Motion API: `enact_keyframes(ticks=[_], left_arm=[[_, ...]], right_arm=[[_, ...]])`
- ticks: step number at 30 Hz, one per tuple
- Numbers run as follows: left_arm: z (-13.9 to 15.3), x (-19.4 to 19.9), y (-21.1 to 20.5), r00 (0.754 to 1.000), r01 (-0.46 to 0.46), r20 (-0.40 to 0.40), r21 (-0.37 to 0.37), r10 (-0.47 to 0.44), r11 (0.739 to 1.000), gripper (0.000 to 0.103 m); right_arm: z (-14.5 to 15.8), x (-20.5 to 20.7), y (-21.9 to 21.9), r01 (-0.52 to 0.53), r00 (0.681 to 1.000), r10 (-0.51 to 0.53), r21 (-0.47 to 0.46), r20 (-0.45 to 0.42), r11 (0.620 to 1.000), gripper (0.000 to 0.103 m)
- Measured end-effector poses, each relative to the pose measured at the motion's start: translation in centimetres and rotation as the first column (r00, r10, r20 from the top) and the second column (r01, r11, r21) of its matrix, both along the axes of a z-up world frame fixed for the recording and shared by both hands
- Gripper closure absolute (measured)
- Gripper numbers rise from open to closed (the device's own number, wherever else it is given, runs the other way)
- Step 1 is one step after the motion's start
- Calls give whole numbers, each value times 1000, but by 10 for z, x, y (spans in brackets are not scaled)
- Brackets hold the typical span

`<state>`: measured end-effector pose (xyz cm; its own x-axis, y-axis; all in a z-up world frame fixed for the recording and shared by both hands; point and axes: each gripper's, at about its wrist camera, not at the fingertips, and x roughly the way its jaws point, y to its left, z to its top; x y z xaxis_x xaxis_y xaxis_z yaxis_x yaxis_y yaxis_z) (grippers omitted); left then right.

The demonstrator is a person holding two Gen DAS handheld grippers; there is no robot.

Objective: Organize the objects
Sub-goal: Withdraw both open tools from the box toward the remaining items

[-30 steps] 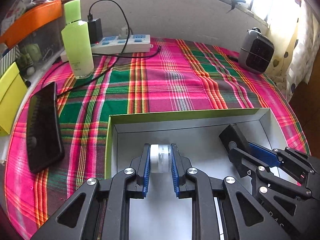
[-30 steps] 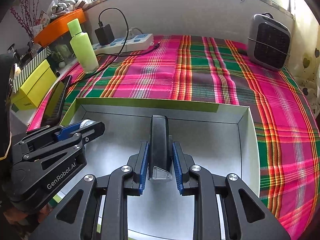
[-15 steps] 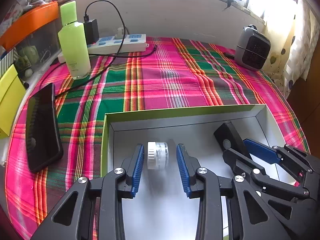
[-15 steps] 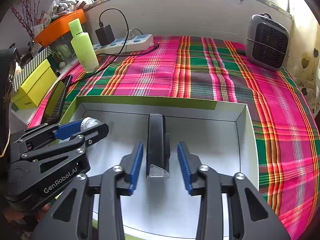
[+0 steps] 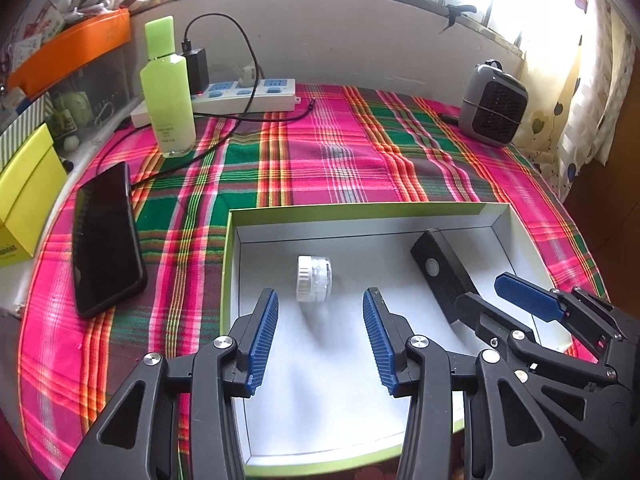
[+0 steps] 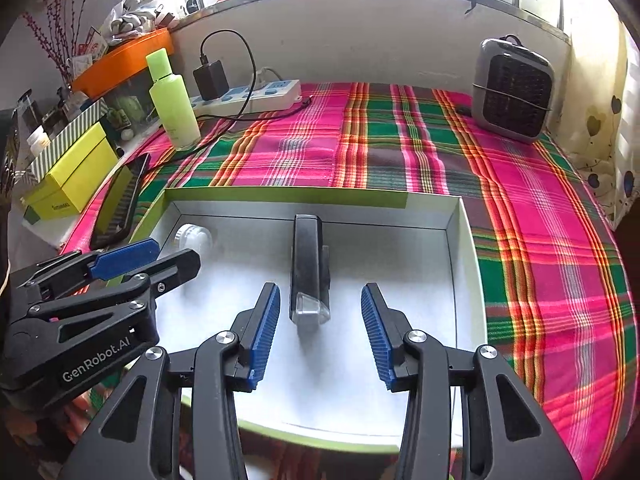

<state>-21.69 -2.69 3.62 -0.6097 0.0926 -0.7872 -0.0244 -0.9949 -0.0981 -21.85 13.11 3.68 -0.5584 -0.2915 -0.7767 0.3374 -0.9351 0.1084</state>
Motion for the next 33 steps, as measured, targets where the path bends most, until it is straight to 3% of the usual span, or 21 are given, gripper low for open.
enact_keyframes(ticks=[14,23,33], left_arm=[[20,51,-12,998,-18,-62,35,21,999,60],[18,85,-32,995,-62,-69,84,68,995,60],[9,110,-39,996,-49,-65,124,58,991,60]], right_arm=[[19,44,21,3,999,-4,-32,-48,999,59],[26,79,32,-17,994,18,9,-104,1000,59],[26,107,49,-6,992,4,-20,-124,1000,59]])
